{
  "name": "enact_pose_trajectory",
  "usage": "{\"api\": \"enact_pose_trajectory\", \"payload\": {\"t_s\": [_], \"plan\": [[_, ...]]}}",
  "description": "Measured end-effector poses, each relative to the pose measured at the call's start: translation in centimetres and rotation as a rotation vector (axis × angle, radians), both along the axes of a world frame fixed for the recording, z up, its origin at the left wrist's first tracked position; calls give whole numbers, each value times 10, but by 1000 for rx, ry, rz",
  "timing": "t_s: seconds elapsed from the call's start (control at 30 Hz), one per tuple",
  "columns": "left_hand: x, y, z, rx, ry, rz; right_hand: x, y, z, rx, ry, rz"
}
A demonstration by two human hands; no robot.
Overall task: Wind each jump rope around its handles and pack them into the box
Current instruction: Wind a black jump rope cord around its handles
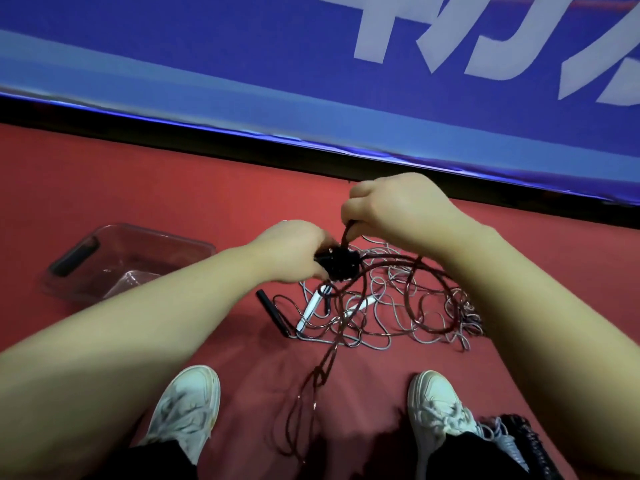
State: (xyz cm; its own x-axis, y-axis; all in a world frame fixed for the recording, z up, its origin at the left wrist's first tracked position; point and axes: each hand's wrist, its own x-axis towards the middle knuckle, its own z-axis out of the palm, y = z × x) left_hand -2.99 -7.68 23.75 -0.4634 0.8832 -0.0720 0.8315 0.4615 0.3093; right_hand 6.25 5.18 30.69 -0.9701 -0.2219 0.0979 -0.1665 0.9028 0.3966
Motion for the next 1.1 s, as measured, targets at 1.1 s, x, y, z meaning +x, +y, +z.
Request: {"api": "enact_pose_trajectory", "payload": {"t_s": [1.1], "plan": [[-18, -10, 24, 641, -977, 440, -7, 26, -92, -1025, -63, -200]]}}
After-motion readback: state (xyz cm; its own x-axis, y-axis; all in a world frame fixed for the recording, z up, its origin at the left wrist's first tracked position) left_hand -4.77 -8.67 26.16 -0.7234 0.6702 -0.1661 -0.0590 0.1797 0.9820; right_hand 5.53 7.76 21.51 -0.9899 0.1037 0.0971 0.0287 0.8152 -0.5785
